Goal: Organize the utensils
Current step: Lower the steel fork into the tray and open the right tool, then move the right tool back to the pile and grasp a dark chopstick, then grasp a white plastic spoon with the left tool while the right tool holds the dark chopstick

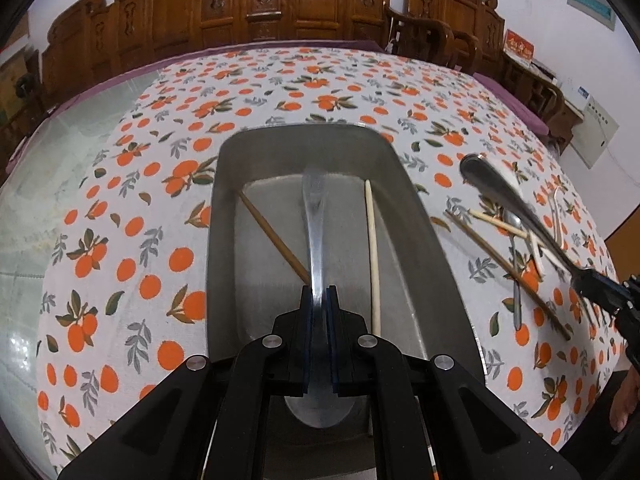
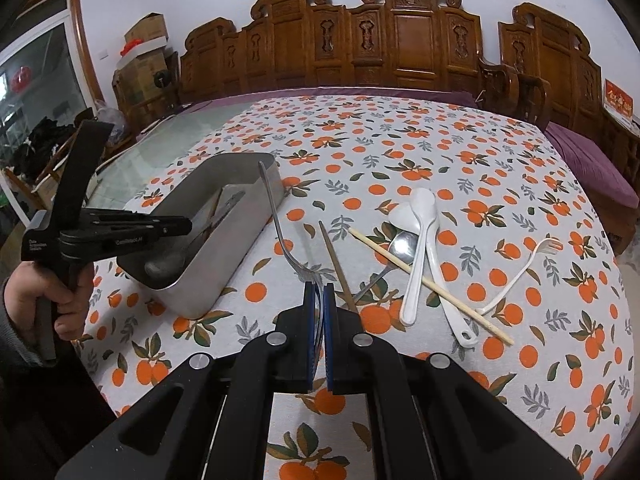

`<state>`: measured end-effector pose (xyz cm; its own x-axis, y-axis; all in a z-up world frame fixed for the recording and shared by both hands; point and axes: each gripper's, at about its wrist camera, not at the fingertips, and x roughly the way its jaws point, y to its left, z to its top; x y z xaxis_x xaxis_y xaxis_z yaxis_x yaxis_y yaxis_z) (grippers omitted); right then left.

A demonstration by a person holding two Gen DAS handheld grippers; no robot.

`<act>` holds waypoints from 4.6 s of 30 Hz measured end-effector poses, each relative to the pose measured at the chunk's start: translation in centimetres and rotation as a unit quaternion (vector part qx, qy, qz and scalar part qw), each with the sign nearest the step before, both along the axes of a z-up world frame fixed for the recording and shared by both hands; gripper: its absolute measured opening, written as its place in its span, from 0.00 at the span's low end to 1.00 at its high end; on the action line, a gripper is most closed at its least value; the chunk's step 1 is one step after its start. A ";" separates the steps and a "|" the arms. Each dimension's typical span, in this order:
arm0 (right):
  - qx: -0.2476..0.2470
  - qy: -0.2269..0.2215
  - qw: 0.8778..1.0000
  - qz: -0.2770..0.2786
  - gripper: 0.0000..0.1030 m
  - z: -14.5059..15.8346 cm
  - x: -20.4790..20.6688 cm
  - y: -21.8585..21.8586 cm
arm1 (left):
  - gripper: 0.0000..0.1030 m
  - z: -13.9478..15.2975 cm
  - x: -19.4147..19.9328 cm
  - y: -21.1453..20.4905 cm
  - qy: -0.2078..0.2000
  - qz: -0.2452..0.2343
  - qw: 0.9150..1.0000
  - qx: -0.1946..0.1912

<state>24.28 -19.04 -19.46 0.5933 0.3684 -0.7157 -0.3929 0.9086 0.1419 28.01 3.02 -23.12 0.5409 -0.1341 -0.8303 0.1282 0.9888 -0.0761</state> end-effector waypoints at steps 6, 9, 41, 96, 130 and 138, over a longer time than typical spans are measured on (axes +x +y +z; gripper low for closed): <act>-0.009 0.001 1.000 0.008 0.05 0.8 0.1 1.6 | 0.07 1.9 -0.7 0.6 -0.030 0.003 1.000 0.001; -0.011 0.002 1.000 0.011 0.05 1.1 0.3 2.8 | 0.19 3.1 -1.2 1.3 -0.049 0.007 0.999 0.007; -0.124 0.007 0.991 0.045 0.05 0.2 6.1 15.6 | 0.89 8.2 -2.6 9.9 -0.127 0.091 0.988 0.006; -0.055 0.021 0.998 -0.004 0.09 -0.9 3.6 -2.3 | 0.89 8.2 -4.0 1.8 -0.133 0.007 0.991 -0.020; -0.054 0.010 0.998 0.021 0.06 -3.0 4.3 -3.2 | 0.89 6.1 -5.6 -5.6 -0.117 -0.068 0.991 -0.002; -0.038 -0.009 0.998 -0.048 0.06 -1.5 5.7 -8.6 | 0.87 5.6 -4.7 -8.1 -0.094 -0.083 0.992 -0.003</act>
<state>30.01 -27.65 -20.99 0.6366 0.2543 -0.7281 -0.3053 0.9500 0.0649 23.29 -5.05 -17.50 0.6561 -0.2399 -0.7156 0.3022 0.9523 -0.0421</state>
